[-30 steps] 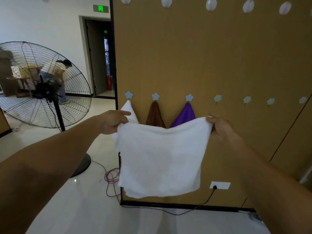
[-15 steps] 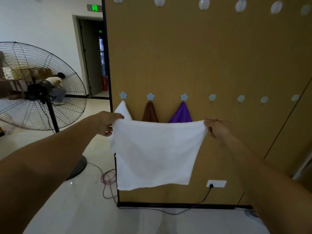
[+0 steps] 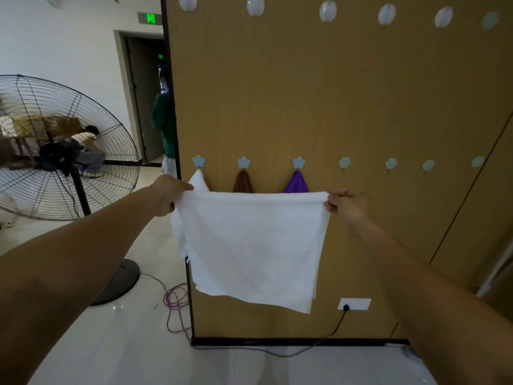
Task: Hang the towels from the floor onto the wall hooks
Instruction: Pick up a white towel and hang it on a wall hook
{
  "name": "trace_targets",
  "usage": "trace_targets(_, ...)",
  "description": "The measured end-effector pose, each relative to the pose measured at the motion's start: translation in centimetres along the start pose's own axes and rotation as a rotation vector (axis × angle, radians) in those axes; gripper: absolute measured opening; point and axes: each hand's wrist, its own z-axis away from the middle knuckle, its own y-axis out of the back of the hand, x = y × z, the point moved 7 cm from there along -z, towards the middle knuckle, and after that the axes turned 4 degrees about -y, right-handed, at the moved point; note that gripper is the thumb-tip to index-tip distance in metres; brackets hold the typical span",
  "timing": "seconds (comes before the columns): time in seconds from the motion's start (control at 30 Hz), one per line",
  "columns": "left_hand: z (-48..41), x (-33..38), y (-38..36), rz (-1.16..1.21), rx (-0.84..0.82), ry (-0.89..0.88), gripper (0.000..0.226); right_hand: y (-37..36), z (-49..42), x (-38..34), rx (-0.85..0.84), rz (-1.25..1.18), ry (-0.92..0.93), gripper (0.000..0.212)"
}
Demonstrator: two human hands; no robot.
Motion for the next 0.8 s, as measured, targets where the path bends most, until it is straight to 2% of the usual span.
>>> trace_targets(0.17, -0.1, 0.7, 0.2, 0.042, 0.033, -0.021, 0.038, -0.2, -0.3, -0.1, 0.023, 0.006, 0.011, 0.014)
trace_targets(0.23, 0.4, 1.0, 0.5, 0.058, 0.06, -0.022, 0.029, -0.6, -0.3, -0.2, -0.01, 0.049, 0.012, 0.017)
trace_targets(0.3, 0.7, 1.5, 0.7, 0.115, 0.063, -0.029, 0.01, -1.2, 0.0, -0.3, -0.059, 0.137, 0.008, 0.021)
trace_targets(0.43, 1.3, 1.9, 1.4, 0.196, 0.063, -0.061, 0.017, -2.0, 0.6, -0.3, -0.092, 0.3, 0.037, 0.017)
trace_targets(0.57, 2.0, 2.2, 2.8, 0.17, 0.066, -0.11, 0.005, -3.5, 0.7, 0.1, -0.156, 0.479, 0.054, 0.03)
trace_targets(0.67, 2.1, 1.9, 3.6, 0.105, 0.018, -0.108, 0.025, -4.8, 1.1, 0.2, -0.215, 0.529, 0.046, 0.027)
trace_targets(0.8, 2.2, 1.7, 4.5, -0.004, -0.021, -0.101, 0.032, -6.1, 1.9, 0.1, -0.275, 0.533, 0.026, 0.026)
